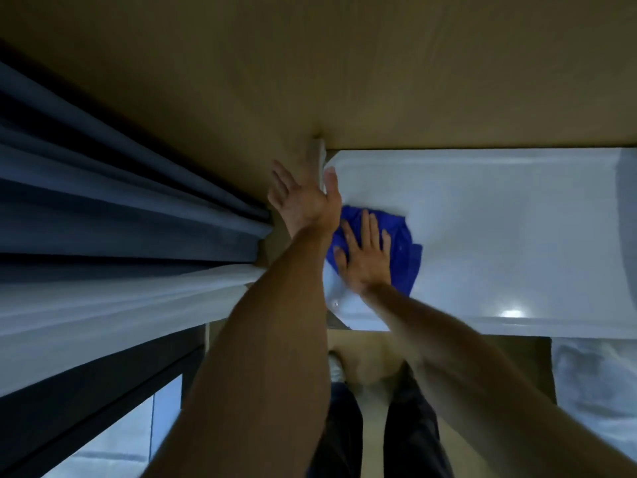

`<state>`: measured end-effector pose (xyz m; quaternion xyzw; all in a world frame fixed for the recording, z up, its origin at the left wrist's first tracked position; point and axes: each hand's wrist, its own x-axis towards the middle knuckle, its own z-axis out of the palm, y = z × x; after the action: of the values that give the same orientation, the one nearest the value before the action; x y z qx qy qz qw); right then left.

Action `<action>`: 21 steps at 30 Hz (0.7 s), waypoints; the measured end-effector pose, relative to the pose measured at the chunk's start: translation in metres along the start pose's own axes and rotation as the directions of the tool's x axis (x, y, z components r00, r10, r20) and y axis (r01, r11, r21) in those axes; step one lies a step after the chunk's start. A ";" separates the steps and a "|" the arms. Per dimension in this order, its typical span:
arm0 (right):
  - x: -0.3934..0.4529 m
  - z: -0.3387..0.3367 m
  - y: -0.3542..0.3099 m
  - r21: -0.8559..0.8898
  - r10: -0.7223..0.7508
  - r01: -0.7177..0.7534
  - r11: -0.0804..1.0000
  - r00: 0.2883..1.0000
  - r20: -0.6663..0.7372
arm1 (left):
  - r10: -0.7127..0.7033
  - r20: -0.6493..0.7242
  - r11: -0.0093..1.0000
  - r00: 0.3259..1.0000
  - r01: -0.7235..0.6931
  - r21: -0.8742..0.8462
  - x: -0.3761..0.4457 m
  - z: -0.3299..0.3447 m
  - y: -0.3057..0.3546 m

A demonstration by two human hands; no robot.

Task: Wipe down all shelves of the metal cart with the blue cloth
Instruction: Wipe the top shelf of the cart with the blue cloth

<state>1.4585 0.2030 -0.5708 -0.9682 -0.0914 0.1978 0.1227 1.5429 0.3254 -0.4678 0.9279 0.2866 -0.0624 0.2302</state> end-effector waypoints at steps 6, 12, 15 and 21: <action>0.135 -0.035 -0.021 0.000 0.177 -0.177 0.984 0.982 -0.061 | 0.039 0.011 0.991 0.999 -0.040 0.128 0.005 0.011 -0.002; 0.101 -0.026 -0.025 -0.002 0.162 -0.163 0.987 0.985 -0.060 | 0.040 0.037 0.983 0.999 -0.046 0.177 0.005 0.008 0.002; 0.026 -0.005 -0.032 0.054 0.223 -0.223 0.973 0.975 0.002 | 0.041 0.033 0.983 0.999 -0.047 0.180 0.003 0.009 0.002; -0.105 0.030 -0.038 0.094 0.239 -0.251 0.963 0.963 0.123 | 0.041 -0.003 0.976 0.999 -0.040 0.215 0.001 0.006 0.004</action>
<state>1.3465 0.2215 -0.5495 -0.9515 0.0336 0.2695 0.1444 1.5464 0.3204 -0.4723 0.9532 0.2602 -0.0847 0.1287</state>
